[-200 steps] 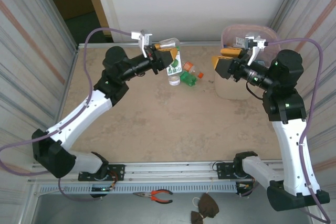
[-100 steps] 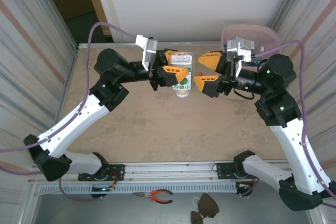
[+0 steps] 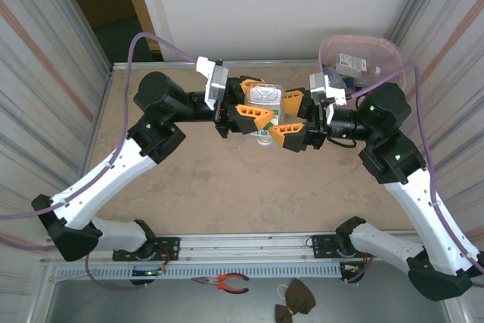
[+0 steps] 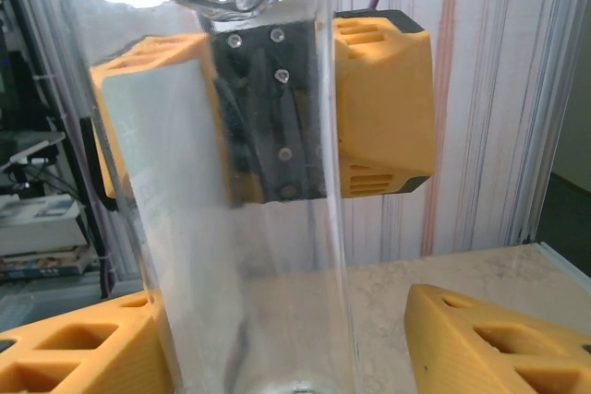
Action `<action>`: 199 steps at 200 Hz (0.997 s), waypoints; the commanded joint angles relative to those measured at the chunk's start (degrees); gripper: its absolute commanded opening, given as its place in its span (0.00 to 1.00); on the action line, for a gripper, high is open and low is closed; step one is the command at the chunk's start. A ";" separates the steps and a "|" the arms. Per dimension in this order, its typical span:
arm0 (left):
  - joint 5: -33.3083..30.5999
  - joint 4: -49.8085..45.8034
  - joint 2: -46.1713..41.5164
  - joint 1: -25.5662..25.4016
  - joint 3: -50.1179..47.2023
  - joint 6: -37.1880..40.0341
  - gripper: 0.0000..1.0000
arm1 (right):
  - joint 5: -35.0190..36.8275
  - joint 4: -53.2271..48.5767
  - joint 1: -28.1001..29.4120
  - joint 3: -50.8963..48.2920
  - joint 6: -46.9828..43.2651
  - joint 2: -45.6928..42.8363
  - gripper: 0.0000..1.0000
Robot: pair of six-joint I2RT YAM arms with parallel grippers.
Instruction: Put the plastic bottles in the bin
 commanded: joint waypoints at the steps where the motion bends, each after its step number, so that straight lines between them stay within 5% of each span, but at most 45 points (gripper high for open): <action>1: -0.54 0.85 -2.19 -0.48 1.05 1.58 0.35 | -0.54 0.38 0.75 0.54 -1.26 -0.53 0.59; 92: -4.49 -0.05 -4.14 -0.46 -1.13 3.38 0.63 | 1.41 -0.07 1.28 1.69 -0.49 -0.61 0.47; 161: -13.84 -9.46 -7.82 0.79 -4.42 7.60 0.61 | 9.74 -9.86 1.13 2.67 -4.37 0.99 0.42; 199: -26.41 -22.90 -9.88 3.59 -6.67 6.45 0.60 | 15.75 -20.26 1.07 3.28 -8.54 3.79 0.43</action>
